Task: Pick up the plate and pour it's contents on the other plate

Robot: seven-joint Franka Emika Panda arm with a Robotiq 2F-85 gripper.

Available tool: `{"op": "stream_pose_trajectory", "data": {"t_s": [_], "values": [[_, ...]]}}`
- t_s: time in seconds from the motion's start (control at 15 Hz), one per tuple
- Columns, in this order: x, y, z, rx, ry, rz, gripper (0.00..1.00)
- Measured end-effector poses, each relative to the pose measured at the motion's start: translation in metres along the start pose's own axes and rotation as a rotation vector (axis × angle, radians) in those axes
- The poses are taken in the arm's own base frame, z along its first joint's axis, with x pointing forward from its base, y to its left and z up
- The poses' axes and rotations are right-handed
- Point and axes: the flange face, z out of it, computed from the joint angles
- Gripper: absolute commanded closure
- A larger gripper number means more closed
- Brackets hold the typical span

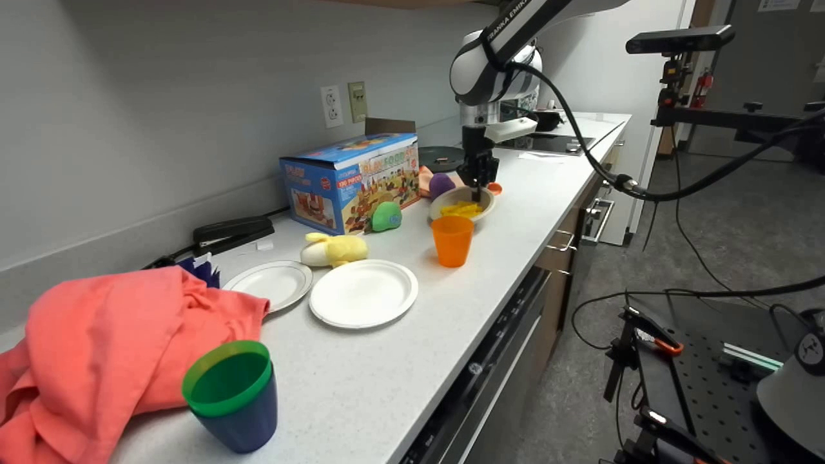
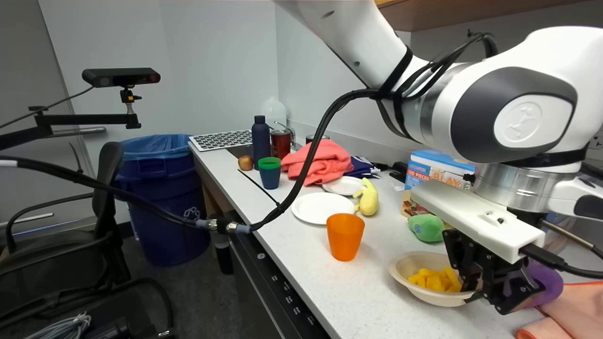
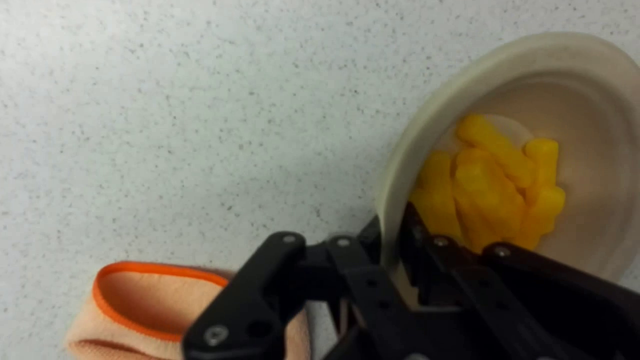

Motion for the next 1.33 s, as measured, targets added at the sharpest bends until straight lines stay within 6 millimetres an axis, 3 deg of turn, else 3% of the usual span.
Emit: {"op": "stream_pose_trajectory", "data": {"t_s": [0.87, 1.33], "values": [[0.008, -0.043, -0.007, 0.054, 0.024, -0.110, 0.98], [0.018, -0.052, -0.025, 0.159, 0.064, -0.125, 0.98]]}}
